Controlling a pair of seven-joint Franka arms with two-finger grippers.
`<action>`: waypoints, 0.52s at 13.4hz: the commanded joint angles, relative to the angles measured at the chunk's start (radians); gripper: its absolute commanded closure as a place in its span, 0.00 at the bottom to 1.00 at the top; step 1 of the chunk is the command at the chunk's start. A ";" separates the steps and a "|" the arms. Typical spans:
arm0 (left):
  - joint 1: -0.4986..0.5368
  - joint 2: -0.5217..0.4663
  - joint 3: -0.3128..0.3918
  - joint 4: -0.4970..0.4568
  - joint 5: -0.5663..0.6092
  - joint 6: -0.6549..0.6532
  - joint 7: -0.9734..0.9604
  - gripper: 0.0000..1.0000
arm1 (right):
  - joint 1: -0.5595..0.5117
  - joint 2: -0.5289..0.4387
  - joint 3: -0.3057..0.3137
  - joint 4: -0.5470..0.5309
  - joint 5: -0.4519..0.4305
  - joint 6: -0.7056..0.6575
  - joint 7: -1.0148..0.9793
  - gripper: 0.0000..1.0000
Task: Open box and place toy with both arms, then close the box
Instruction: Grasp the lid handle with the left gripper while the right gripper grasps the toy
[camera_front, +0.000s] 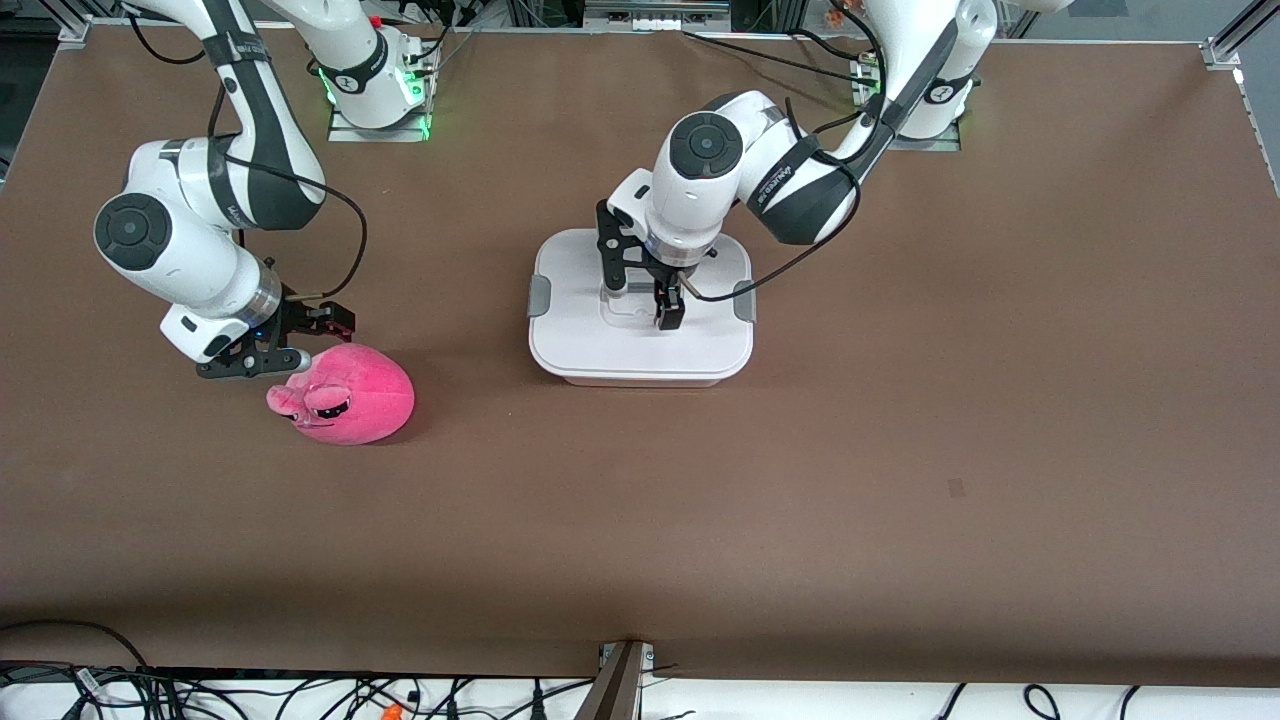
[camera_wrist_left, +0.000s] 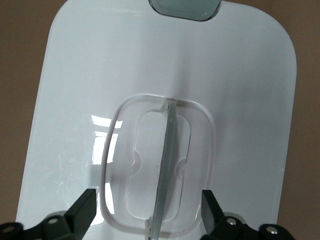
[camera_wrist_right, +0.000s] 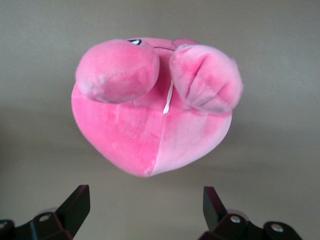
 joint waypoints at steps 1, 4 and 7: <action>-0.024 -0.006 0.002 0.000 0.029 0.004 0.002 0.76 | -0.005 0.015 0.000 -0.006 -0.002 0.059 -0.021 0.00; -0.030 0.006 0.002 0.008 0.027 0.004 -0.003 1.00 | -0.006 0.046 0.000 0.003 0.001 0.111 -0.024 0.00; -0.035 0.002 0.002 0.013 0.029 -0.019 -0.001 1.00 | -0.008 0.071 0.000 0.020 0.002 0.140 -0.026 0.00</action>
